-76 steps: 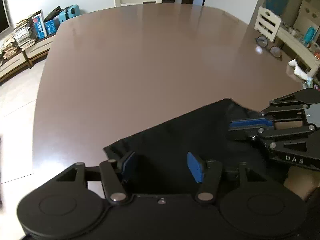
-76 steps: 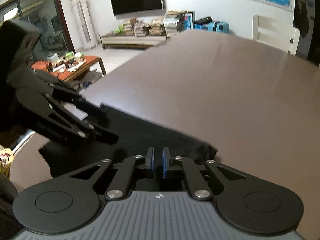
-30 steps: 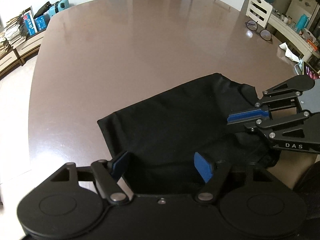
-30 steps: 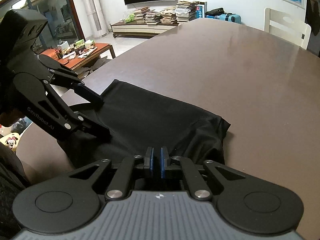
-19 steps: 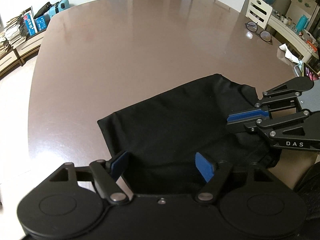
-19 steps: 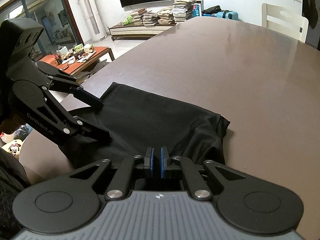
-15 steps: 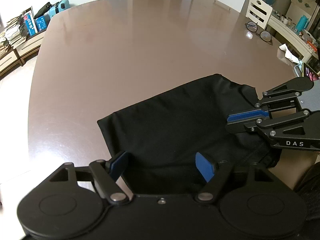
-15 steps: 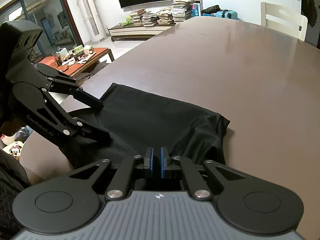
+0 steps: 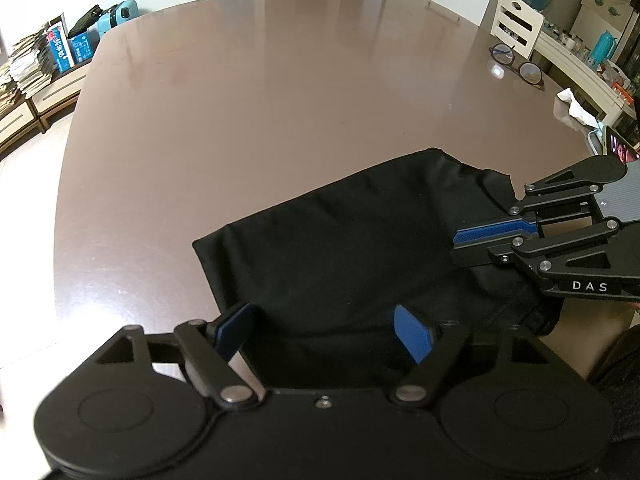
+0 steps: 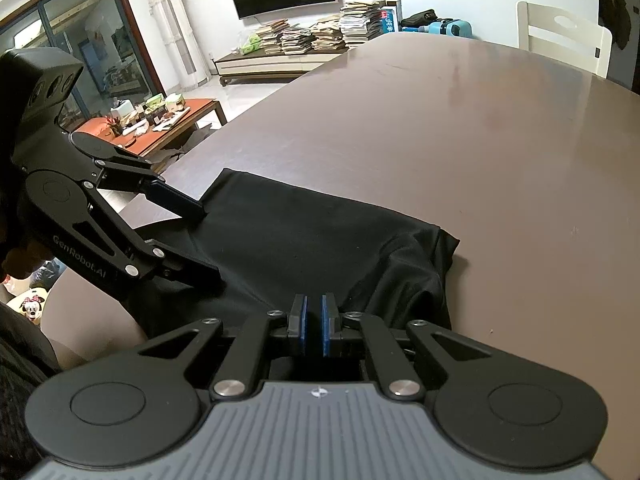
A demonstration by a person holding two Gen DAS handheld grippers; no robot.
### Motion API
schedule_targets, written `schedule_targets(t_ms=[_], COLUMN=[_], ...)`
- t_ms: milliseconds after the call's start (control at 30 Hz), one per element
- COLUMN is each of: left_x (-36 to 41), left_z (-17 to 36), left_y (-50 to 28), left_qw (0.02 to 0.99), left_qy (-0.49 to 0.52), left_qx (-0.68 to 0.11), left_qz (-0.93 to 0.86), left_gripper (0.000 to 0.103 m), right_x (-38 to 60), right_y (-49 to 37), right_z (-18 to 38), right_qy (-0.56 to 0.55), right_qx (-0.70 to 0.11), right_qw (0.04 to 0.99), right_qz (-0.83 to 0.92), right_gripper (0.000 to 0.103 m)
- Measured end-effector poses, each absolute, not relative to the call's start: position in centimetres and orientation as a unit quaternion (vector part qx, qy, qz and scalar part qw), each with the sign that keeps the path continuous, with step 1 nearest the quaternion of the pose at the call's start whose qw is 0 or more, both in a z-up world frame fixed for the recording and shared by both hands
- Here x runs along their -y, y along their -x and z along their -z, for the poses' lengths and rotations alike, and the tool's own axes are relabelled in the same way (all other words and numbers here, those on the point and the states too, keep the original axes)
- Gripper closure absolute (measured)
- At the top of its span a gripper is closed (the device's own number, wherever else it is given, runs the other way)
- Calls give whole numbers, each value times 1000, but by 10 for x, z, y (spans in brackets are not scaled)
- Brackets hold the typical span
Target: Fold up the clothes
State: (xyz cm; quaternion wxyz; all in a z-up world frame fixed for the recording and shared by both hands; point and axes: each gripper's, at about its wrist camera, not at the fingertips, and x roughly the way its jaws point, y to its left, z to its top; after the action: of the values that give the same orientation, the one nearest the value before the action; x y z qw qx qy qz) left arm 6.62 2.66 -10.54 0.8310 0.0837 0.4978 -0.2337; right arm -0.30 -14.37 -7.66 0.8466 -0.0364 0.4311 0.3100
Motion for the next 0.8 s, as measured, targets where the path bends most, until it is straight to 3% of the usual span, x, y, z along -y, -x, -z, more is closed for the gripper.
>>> schedule_targets(t_ms=[100, 200, 267, 467, 800], left_x=[-26, -18, -10, 27, 58], left_z=[106, 97, 87, 85, 104], left_y=[-67, -76, -83, -110, -119], left_qw=[831, 830, 837, 835, 815], left_qy=[-84, -77, -72, -93, -144], left_qx=[-498, -502, -487, -476, -495], left_qz=[234, 231, 237, 261, 266], left_gripper=[23, 28, 30, 49, 49], right_x=[140, 141, 137, 132, 137], right_y=[7, 0, 4, 7, 5], right_z=[78, 73, 65, 62, 69], right_qy=[35, 38, 51, 80, 69], right_qx=[-431, -443, -437, -451, -456], right_qw=[847, 846, 849, 842, 841], right_qz=[-308, -296, -292, -285, -283], right_gripper=[98, 97, 88, 84, 84])
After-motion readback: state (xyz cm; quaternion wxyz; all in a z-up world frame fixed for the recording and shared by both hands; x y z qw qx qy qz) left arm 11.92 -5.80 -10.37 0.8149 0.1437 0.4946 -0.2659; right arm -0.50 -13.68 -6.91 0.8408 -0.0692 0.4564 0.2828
